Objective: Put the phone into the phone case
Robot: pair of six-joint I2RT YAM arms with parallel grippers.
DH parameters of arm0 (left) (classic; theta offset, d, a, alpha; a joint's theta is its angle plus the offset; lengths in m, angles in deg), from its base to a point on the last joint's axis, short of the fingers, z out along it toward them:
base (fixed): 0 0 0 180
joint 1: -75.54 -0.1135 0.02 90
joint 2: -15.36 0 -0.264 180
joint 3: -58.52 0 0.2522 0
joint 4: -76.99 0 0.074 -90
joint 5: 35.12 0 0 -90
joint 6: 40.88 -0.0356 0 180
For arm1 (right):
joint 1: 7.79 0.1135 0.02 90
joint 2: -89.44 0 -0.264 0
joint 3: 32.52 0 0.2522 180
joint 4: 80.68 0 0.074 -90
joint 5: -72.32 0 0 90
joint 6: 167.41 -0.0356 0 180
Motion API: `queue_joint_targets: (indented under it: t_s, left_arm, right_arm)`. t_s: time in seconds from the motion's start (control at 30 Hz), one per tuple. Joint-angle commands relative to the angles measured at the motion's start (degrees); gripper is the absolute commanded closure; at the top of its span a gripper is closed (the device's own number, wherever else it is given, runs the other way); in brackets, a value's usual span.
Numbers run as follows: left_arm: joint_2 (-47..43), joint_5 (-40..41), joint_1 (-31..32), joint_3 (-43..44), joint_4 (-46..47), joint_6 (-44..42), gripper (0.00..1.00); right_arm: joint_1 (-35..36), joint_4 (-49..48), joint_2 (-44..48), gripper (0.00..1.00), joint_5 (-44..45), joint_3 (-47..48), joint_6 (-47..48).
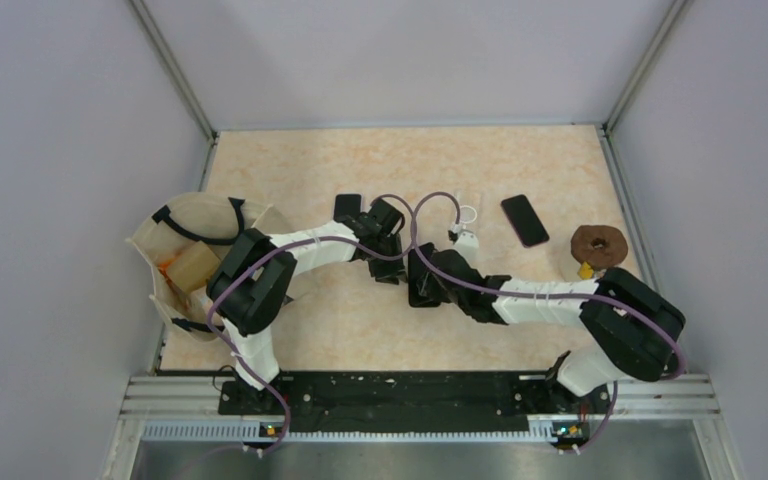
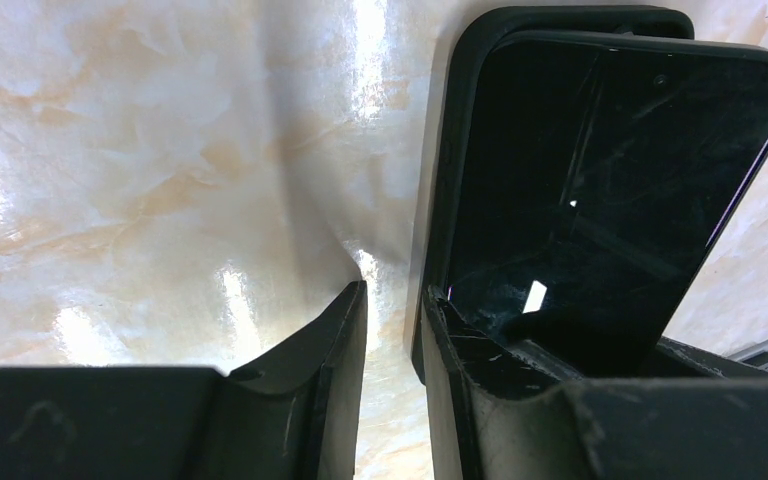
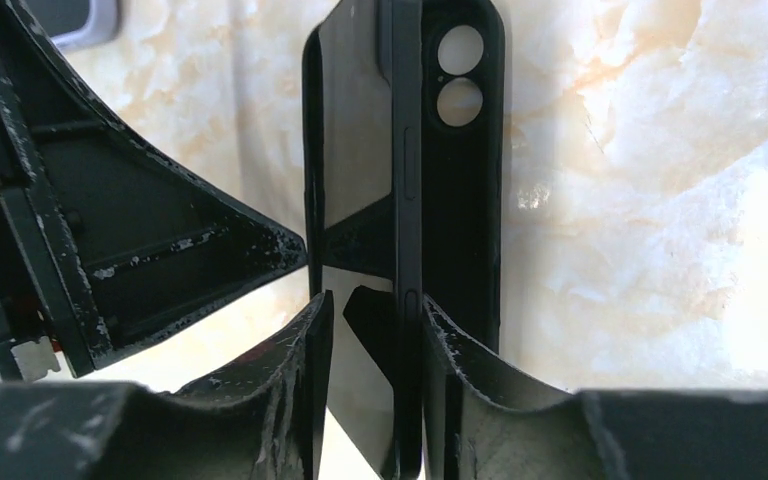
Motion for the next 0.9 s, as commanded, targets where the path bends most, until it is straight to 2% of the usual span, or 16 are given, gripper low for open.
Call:
queue_joint_targets:
  t_s: [0.0,0.17,0.3,0.67,0.77,0.87]
  left_arm:
    - [-0.2,-1.0,0.5,1.3,1.6,0.6,0.68]
    - [-0.7,-0.9,0.5,1.1,1.6,0.5,0.68]
    - [-0.8,-0.9,0.5,0.9,1.8,0.5,0.68]
    - [-0.6,-1.5,0.5,0.9,2.1,0.4,0.68]
    - [-0.6,-1.6,0.5,1.0,2.2,0.4,0.68]
    - [-0.5,-1.7,0.5,0.9,2.3,0.6,0.68]
  right_arm:
    - [-0.1,13.1,-0.8,0.64,-2.5,5.8,2.1]
    - [-1.3,19.2,-0.5,0.5,-4.0,10.0,4.5]
    - [-1.4,23.2,-0.7,0.45,-5.6,12.9,6.0]
    - [-4.9,25.5,-1.5,0.44,-7.3,12.6,8.4]
    - [-5.2,25.5,-3.2,0.46,-7.7,13.6,9.7]
    - [-5.2,25.3,-5.2,0.54,-9.0,14.7,10.4]
